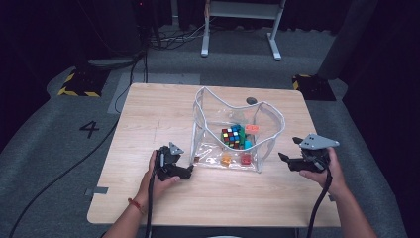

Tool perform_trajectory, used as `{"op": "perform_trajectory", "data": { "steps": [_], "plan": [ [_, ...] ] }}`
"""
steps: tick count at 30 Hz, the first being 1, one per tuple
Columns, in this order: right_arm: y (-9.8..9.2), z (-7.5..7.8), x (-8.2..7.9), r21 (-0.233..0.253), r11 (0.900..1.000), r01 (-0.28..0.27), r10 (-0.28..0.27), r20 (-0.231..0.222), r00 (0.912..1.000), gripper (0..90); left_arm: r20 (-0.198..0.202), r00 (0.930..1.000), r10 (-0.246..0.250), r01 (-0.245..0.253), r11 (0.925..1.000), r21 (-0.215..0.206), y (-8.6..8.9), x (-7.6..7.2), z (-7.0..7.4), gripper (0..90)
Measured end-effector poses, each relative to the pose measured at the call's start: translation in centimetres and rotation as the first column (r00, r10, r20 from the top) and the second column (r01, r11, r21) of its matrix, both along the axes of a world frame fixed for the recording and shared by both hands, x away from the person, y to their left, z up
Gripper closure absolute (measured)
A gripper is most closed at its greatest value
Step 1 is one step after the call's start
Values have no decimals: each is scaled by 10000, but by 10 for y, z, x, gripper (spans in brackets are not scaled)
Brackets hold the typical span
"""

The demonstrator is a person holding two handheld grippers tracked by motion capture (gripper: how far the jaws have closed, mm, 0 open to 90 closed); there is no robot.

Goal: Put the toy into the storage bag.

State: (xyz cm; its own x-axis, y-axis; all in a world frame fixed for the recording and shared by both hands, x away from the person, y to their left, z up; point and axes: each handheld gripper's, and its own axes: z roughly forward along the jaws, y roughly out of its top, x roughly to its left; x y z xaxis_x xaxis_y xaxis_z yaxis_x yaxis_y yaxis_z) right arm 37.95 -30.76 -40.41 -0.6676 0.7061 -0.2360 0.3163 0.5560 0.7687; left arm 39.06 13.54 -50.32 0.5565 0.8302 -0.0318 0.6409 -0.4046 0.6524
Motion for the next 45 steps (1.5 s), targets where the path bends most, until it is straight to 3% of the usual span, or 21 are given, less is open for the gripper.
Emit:
{"op": "perform_trajectory", "data": {
  "steps": [15, 39, 45],
  "plan": [
    [-7, -35, -8, -468, 9989, 76, -103, -592, 9982, 234, 2, 10000, 13, -13, 10000, 19, 0, 0, 0, 4],
    [-40, -84, -28, -250, 9970, 728, -761, -1770, 9813, 218, -13, 10000, 8, -8, 10000, 2, 0, 0, 0, 5],
    [-52, -95, -36, 647, 9911, 1168, -1013, -2056, 9734, 186, 11, 10000, 41, -41, 10000, 5, 0, 0, 0, 5]
  ]
}}
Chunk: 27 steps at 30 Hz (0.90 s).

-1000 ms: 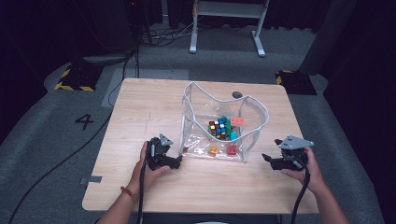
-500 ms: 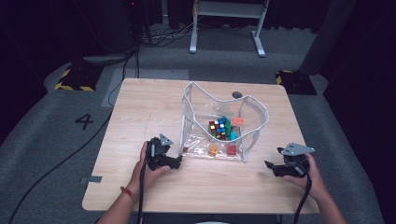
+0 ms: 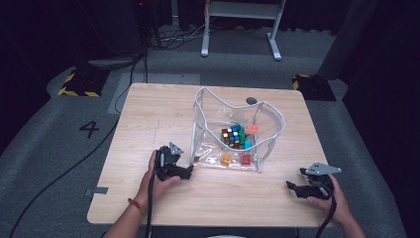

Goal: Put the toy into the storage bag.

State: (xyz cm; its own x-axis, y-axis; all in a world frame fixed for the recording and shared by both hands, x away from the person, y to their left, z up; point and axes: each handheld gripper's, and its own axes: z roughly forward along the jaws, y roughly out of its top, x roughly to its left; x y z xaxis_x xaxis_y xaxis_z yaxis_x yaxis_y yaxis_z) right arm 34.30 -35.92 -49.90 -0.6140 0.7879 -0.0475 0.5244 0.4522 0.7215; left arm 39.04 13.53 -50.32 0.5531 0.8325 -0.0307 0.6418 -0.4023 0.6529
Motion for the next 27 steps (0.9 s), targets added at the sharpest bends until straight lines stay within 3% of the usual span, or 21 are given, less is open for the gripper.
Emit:
{"op": "perform_trajectory", "data": {
  "steps": [3, 27],
  "plan": [
    [-6, -5, -3, 546, 9982, 252, -252, -5, 9997, 172, -21, 10000, 11, -11, 10000, -2, 0, 0, 0, 5],
    [-6, -4, -2, 470, 9983, 342, -339, -56, 9994, 153, 54, 9999, -120, 119, 9999, 72, 0, 0, 0, 4]
  ]
}}
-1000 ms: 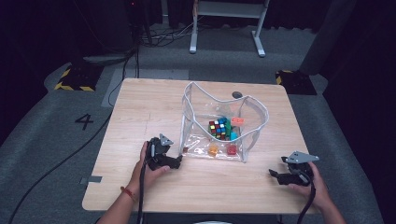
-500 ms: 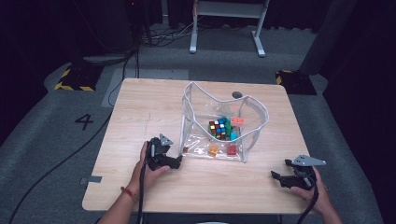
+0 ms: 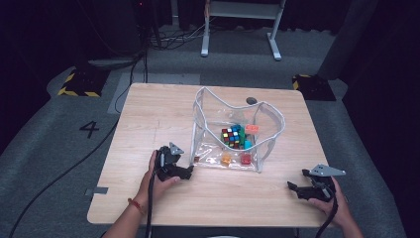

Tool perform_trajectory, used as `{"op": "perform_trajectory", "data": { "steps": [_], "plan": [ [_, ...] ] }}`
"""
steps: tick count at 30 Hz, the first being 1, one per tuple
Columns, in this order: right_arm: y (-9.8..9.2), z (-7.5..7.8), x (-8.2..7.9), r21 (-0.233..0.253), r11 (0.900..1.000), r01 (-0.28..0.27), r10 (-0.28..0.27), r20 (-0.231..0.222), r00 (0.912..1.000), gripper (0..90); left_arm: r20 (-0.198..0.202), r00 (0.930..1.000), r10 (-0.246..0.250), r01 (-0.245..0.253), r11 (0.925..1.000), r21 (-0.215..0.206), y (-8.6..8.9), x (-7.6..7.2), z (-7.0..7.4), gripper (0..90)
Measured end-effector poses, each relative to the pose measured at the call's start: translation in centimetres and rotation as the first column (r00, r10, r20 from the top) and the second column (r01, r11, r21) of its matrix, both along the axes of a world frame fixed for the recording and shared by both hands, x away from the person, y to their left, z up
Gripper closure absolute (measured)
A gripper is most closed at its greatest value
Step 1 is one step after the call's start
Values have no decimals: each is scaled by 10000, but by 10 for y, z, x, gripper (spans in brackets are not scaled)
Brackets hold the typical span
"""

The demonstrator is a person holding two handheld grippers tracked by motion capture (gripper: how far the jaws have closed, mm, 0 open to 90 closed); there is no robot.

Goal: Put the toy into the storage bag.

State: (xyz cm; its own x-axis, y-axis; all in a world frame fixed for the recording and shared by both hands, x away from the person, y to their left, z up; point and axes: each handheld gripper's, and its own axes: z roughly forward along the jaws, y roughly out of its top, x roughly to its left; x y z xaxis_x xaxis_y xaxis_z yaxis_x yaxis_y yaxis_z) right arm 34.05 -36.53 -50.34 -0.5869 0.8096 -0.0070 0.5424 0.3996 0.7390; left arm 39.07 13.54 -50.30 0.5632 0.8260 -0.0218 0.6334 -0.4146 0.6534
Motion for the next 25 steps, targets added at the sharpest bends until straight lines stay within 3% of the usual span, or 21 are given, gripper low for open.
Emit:
{"op": "perform_trajectory", "data": {
  "steps": [25],
  "plan": [
    [0, 0, 0, -1, 10000, 0, 0, -37, 10000, 153, 40, 10000, -67, 66, 10000, 14, 0, 1, 0, 4]
  ]
}}
